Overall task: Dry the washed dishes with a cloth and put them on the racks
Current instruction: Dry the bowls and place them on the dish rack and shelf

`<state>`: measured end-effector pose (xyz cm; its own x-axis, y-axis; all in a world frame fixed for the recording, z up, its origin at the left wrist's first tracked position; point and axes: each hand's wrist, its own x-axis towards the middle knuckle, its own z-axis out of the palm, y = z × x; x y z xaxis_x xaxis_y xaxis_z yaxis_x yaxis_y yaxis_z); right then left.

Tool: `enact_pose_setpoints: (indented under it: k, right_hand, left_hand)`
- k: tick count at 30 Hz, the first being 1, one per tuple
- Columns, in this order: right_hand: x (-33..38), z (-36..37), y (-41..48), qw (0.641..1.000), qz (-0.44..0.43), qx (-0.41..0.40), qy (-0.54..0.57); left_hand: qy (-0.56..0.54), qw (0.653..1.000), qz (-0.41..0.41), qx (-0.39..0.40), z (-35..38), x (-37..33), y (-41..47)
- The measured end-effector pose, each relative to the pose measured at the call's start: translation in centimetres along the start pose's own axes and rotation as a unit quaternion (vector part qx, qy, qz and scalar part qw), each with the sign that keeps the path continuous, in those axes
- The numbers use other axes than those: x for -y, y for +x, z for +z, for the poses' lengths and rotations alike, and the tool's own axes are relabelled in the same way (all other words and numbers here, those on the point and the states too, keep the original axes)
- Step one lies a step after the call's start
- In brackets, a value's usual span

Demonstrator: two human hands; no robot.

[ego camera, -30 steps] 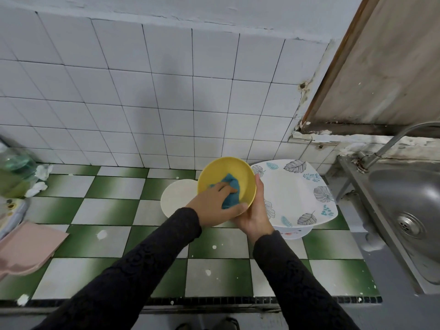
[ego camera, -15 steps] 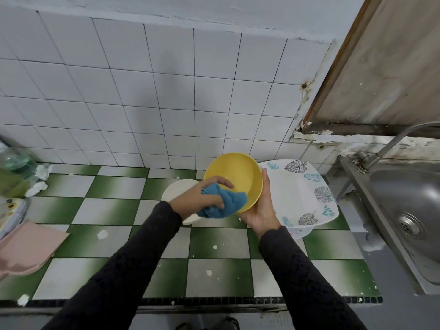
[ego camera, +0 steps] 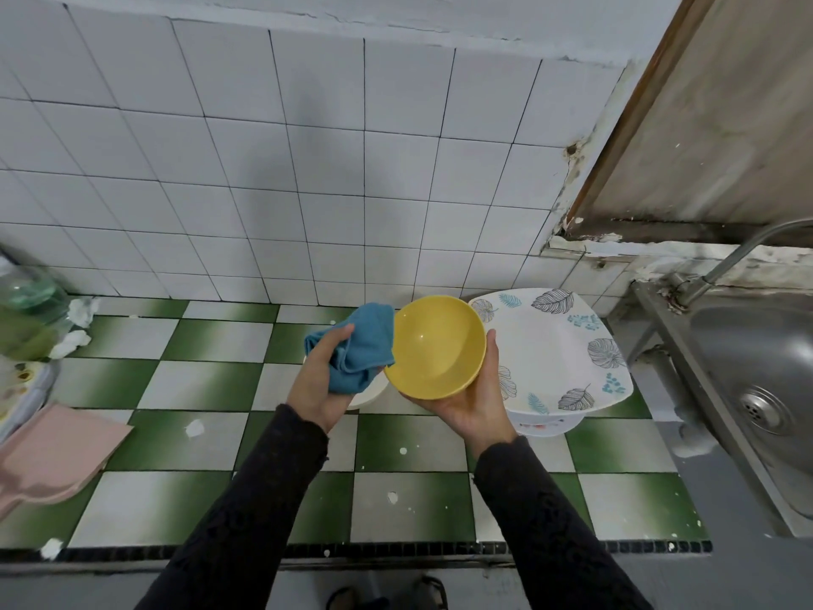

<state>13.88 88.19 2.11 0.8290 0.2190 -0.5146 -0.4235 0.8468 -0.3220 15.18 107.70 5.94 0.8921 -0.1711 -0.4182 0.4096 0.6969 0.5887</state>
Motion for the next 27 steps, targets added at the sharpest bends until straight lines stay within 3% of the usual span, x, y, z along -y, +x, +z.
enact_pose_setpoints:
  k: [7, 13, 20, 27]
  right_hand:
    - [-0.2, 0.2, -0.4, 0.997, -0.040, -0.050, -0.048]
    - [-0.7, -0.1, -1.7, 0.992, -0.097, -0.041, -0.075]
    - [0.2, -1.3, -4.3, 0.941, -0.220, -0.144, -0.211]
    - [3.5, -3.8, -9.4, 0.905, -0.318, -0.195, -0.205]
  left_hand:
    - [0.058, 0.994, 0.011, -0.089, -2.1, 0.2, 0.4]
    - [0.129, 0.989, 0.010, -0.065, -1.9, -0.4, 0.7]
    - [0.250, 0.966, 0.063, -0.030, 1.3, 2.0, 1.4]
    - [0.325, 0.942, 0.080, 0.024, 6.4, 7.1, 1.2]
